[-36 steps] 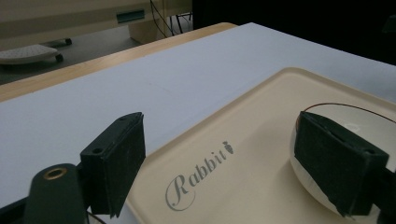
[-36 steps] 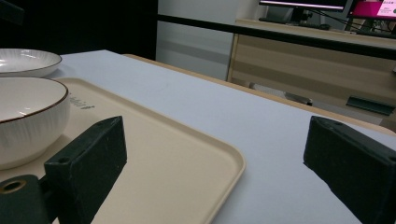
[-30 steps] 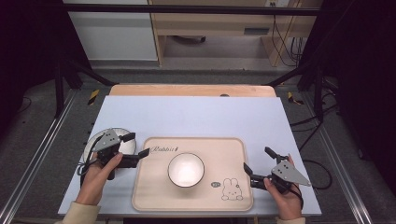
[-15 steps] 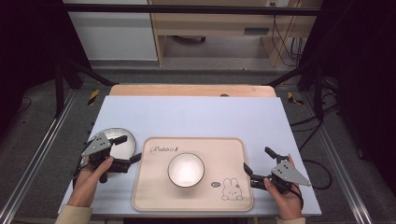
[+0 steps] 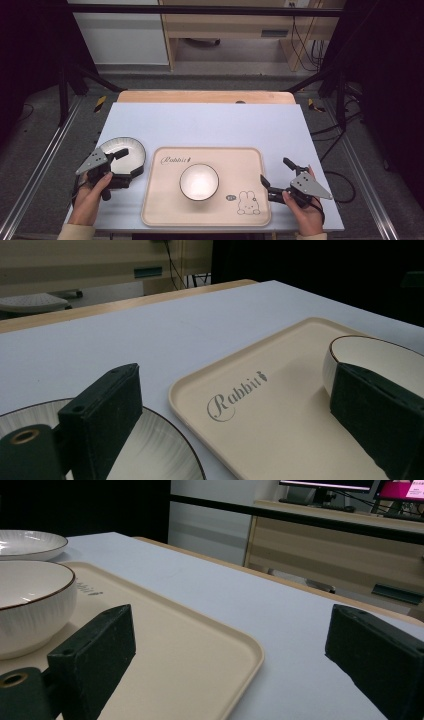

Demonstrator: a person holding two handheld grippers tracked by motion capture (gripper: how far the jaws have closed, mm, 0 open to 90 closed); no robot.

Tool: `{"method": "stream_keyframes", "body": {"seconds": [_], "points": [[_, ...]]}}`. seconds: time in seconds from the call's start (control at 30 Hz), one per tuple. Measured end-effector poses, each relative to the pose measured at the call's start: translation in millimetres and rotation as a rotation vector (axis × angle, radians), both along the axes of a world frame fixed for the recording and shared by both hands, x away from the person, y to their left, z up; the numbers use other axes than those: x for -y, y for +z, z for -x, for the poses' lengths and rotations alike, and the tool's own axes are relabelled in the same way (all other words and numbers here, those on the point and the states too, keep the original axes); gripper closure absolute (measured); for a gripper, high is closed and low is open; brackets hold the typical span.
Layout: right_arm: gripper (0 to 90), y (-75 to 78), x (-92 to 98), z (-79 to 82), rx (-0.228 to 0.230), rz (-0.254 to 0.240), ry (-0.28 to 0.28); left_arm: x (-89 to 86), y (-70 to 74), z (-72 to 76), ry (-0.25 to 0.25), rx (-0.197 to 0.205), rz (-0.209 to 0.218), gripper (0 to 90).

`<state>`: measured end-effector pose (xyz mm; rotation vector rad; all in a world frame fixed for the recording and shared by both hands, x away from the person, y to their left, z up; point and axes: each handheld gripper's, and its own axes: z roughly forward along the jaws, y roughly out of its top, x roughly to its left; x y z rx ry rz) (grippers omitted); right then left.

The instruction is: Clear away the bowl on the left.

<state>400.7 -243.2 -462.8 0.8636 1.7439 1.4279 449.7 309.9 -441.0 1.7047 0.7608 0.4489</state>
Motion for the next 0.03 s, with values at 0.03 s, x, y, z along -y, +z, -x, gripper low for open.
{"method": "stream_keyframes", "body": {"seconds": [0.03], "points": [[6.2, -0.1, 0.1, -0.3, 0.0, 0.0, 0.001, -1.1, 0.3, 0.0, -0.002, 0.004, 0.008, 6.5]]}}
